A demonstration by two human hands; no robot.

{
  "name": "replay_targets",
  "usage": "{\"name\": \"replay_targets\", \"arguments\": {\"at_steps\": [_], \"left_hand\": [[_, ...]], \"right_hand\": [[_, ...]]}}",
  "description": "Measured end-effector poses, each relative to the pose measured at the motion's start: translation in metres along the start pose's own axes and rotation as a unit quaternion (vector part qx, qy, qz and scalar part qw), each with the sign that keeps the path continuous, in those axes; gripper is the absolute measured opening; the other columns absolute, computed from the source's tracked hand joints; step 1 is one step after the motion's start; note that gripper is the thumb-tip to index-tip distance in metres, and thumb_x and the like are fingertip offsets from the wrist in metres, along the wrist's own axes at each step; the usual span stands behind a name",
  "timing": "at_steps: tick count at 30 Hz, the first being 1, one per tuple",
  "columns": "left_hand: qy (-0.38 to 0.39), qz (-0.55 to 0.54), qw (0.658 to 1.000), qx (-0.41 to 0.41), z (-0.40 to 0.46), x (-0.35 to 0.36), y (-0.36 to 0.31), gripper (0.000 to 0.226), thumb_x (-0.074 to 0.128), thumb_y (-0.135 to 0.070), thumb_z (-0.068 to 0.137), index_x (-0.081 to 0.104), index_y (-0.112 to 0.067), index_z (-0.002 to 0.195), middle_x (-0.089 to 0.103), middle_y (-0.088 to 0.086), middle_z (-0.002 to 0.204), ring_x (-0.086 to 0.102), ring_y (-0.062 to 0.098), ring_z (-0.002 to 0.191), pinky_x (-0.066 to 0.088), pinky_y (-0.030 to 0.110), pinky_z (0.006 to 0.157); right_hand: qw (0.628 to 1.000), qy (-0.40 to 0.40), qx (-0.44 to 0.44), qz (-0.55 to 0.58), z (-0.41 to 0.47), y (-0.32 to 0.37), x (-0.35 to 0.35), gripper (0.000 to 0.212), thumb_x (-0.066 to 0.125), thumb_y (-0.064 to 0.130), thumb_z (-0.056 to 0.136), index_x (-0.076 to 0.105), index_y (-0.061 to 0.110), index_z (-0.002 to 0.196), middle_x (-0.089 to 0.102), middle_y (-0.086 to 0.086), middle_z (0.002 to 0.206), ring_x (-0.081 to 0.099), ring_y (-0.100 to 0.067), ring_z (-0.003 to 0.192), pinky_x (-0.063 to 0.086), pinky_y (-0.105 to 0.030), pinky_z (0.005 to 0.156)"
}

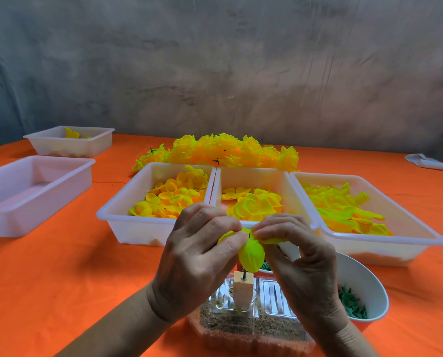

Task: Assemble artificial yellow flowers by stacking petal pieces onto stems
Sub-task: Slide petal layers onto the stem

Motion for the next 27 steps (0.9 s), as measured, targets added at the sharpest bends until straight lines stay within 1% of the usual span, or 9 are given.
{"name": "replay_targets", "arguments": {"at_steps": [3,7,10,13,17,22,27], "left_hand": [[0.002,0.004,1.0,0.003,-0.003,0.0,0.0,0.018,0.065,-0.013,0.086,0.075,0.0,0.077,0.07,0.012,0.084,0.065,0.03,0.076,0.048,0.044,0.076],[0.002,0.007,1.0,0.004,-0.003,0.001,0.001,0.019,0.065,-0.014,0.086,0.075,0.0,0.078,0.071,0.012,0.084,0.065,0.03,0.077,0.048,0.042,0.077],[0.003,0.004,1.0,0.001,-0.005,0.001,0.001,0.02,0.064,-0.014,0.088,0.075,-0.001,0.078,0.071,0.011,0.084,0.065,0.03,0.077,0.048,0.043,0.076],[0.007,0.002,1.0,-0.003,-0.007,0.001,0.001,0.022,0.063,-0.015,0.089,0.075,-0.001,0.079,0.071,0.01,0.084,0.066,0.03,0.077,0.048,0.043,0.076],[0.011,-0.002,1.0,-0.007,-0.009,0.002,0.0,0.025,0.059,-0.016,0.091,0.075,-0.001,0.078,0.071,0.01,0.084,0.065,0.029,0.076,0.048,0.042,0.077],[0.021,-0.006,1.0,-0.011,-0.013,0.003,-0.003,0.022,0.061,-0.014,0.088,0.075,-0.001,0.077,0.07,0.01,0.083,0.066,0.029,0.076,0.048,0.041,0.076],[0.028,-0.008,0.999,-0.014,-0.018,0.004,-0.005,0.027,0.057,-0.017,0.091,0.075,-0.003,0.077,0.07,0.009,0.082,0.065,0.028,0.076,0.047,0.04,0.078]], "right_hand": [[1.0,0.003,-0.002,-0.001,-0.002,0.0,0.001,0.004,0.074,0.011,0.071,0.07,0.012,0.071,0.069,0.003,0.079,0.064,-0.018,0.085,0.051,-0.028,0.076],[1.0,0.006,-0.003,0.004,-0.002,0.0,0.001,0.006,0.071,0.019,0.074,0.07,0.013,0.072,0.069,0.005,0.079,0.064,-0.018,0.085,0.05,-0.027,0.075],[1.0,0.008,-0.001,-0.003,-0.002,-0.001,0.002,0.005,0.075,0.013,0.071,0.07,0.013,0.071,0.069,0.006,0.079,0.064,-0.017,0.085,0.05,-0.026,0.075],[1.0,0.012,0.004,-0.006,-0.003,-0.003,0.002,0.006,0.073,0.006,0.069,0.07,0.012,0.07,0.069,0.005,0.078,0.064,-0.018,0.085,0.051,-0.029,0.075],[1.0,0.025,0.008,-0.009,-0.006,-0.004,0.001,0.006,0.073,0.006,0.068,0.071,0.011,0.07,0.069,0.005,0.078,0.064,-0.018,0.086,0.051,-0.029,0.074],[0.999,0.039,0.011,-0.012,-0.009,-0.005,0.001,0.01,0.074,0.008,0.066,0.071,0.016,0.071,0.069,0.008,0.078,0.063,-0.014,0.085,0.05,-0.024,0.074],[0.998,0.046,0.011,-0.027,-0.014,-0.009,0.0,0.014,0.074,0.007,0.065,0.072,0.018,0.073,0.069,0.011,0.079,0.062,-0.009,0.087,0.05,-0.024,0.074]]}}
Point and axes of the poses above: each hand's wrist, its own z-axis towards the middle knuckle, its own x-axis out of the palm, y = z × x, the point moved 4 cm from there along z, towards the middle knuckle
